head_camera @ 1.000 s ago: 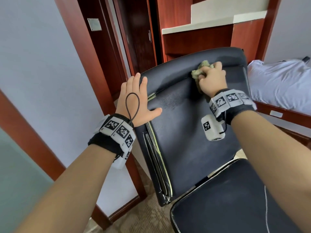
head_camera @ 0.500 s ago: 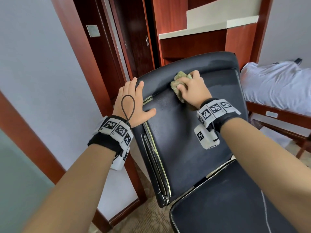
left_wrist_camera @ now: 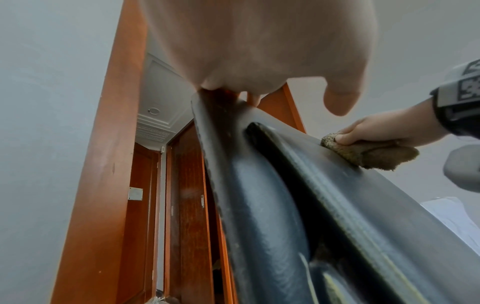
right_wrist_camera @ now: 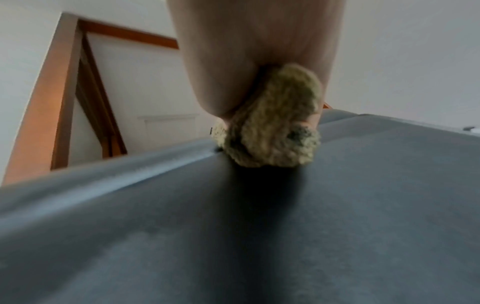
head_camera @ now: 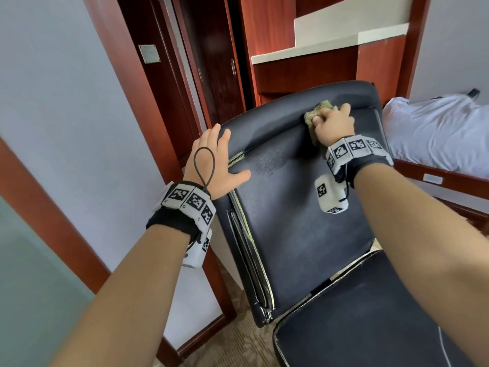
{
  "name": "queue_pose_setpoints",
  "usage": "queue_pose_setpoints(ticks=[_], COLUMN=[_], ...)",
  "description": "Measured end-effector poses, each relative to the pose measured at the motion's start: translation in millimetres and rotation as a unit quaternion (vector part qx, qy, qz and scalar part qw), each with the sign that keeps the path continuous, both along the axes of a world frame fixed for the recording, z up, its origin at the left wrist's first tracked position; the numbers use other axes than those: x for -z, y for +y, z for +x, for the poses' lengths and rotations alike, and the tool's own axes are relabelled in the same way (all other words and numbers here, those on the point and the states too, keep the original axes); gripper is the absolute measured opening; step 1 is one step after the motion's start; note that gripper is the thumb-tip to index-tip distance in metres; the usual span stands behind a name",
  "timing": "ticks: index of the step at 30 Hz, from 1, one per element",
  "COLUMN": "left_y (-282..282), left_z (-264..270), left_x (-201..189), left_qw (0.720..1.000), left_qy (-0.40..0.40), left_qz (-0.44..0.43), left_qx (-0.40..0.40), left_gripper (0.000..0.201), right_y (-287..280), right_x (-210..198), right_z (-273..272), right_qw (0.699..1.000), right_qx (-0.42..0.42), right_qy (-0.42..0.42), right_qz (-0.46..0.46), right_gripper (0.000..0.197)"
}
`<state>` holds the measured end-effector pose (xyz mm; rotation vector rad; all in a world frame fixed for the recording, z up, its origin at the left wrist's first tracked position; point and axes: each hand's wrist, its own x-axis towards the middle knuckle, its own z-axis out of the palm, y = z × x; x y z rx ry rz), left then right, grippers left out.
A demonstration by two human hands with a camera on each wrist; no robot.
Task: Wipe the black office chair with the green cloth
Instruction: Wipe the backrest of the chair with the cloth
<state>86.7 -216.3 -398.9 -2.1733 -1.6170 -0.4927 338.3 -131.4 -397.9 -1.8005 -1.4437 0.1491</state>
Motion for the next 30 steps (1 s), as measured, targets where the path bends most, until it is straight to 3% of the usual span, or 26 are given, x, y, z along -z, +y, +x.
queue_pose_setpoints(ticks=[3, 9, 13, 16, 20, 22, 30], left_y=[-2, -3, -4, -5, -6, -4, -2], left_z=[1, 2, 2, -1, -3, -4, -33], left_x=[-1, -1, 1, -3, -5, -3, -4], left_qw=[1.0, 0.999, 1.0, 1.0, 0.999, 0.999, 0.996], left_qy=[0.014, 0.026, 0.008, 0.014, 0.029, 0.029, 0.014], left_qz=[-0.011, -0.019, -0.019, -0.022, -0.029, -0.028, -0.045], left_qx=[-0.008, -0.021, -0.003, 0.005, 0.002, 0.004, 0.081], left_gripper=[0.096, 0.103, 0.103, 0.101, 0.102, 0.103, 0.111], right_y=[-12, -55, -71, -64, -41, -36, -61], right_x=[1, 16, 24, 20, 10, 6, 23], right_z=[-16, -81, -92, -76, -33, -24, -74], right_qw=[0.999, 0.976, 0.961, 0.963, 0.993, 0.996, 0.974], right_qx=[-0.047, -0.193, -0.244, -0.231, -0.094, -0.072, -0.191], right_qy=[0.011, -0.078, -0.107, -0.121, -0.062, -0.046, -0.056], right_qz=[0.006, 0.065, 0.082, 0.068, 0.035, 0.01, 0.105], right_gripper=[0.034, 0.03, 0.03, 0.031, 0.032, 0.034, 0.03])
